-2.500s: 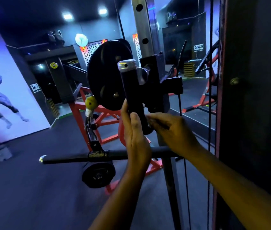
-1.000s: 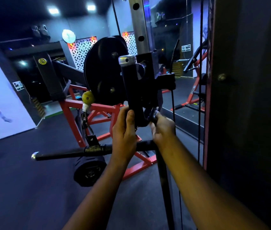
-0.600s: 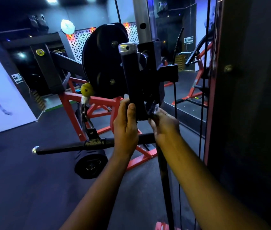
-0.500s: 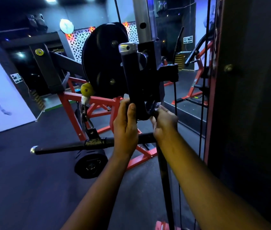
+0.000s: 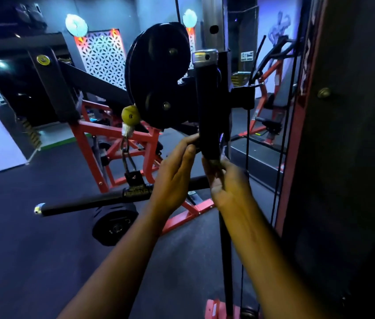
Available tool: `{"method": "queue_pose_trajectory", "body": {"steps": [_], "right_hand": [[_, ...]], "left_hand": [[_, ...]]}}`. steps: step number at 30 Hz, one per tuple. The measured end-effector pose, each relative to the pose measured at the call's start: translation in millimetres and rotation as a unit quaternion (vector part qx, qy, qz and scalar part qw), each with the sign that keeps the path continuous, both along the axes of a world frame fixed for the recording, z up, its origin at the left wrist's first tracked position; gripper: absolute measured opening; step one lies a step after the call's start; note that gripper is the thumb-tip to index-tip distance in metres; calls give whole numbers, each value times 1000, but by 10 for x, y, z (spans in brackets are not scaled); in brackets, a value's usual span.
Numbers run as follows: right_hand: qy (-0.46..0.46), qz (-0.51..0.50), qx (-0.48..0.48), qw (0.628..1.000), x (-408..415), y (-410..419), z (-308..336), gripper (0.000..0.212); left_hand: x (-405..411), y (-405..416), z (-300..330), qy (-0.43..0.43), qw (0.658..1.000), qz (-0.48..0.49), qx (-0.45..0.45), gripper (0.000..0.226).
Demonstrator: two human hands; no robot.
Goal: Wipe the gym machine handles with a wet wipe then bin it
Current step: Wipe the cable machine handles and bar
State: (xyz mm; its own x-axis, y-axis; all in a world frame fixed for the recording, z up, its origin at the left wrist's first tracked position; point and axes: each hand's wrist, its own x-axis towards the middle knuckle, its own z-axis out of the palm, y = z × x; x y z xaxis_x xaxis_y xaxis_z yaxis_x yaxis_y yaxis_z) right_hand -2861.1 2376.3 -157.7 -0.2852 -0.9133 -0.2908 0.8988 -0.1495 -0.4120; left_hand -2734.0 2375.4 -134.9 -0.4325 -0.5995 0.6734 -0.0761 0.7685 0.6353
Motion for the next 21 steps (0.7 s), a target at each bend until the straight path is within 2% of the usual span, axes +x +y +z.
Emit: {"method": "queue_pose_trajectory", "body": {"steps": [4,6,7,9,10,11,12,14,15,16,19,21], "right_hand": [[12,-93,4,996,30,-175,189,18],[137,-113,3,984,-13,-134,193,14],[163,-92,5,982,-58,-82,153,11],[318,-44,60,945,-63,6,-47,15],[350,-35,71,933,-48,39,-68,15],[336,-35,59,939,19,90,-5,15],[275,-51,37,959,63,127,71,18],[63,-83,-3,995,148,176,180,17],[10,-89,-13,996,210,219,246,19],[1,-99,-24,995,266,272,280,21],[60,-127,-36,989,393,488,350,14],[146,-164,-7,976,442,632,397,12]], "left_hand": [[120,-121,-157,-109,985,132,3,40],[159,-180,-200,-197,964,177,5,51],[176,-196,-210,-252,949,189,-7,54],[221,-214,-224,-350,916,193,-34,58],[230,-220,-238,-389,900,193,-38,60],[236,-239,-262,-420,885,194,-45,62],[229,-256,-289,-441,874,196,-57,64],[215,-285,-333,-451,866,198,-85,66],[225,-310,-346,-450,866,196,-95,66],[236,-330,-346,-449,867,190,-100,66],[269,-361,-317,-448,872,168,-109,64],[309,-351,-274,-442,880,137,-106,62]]}}
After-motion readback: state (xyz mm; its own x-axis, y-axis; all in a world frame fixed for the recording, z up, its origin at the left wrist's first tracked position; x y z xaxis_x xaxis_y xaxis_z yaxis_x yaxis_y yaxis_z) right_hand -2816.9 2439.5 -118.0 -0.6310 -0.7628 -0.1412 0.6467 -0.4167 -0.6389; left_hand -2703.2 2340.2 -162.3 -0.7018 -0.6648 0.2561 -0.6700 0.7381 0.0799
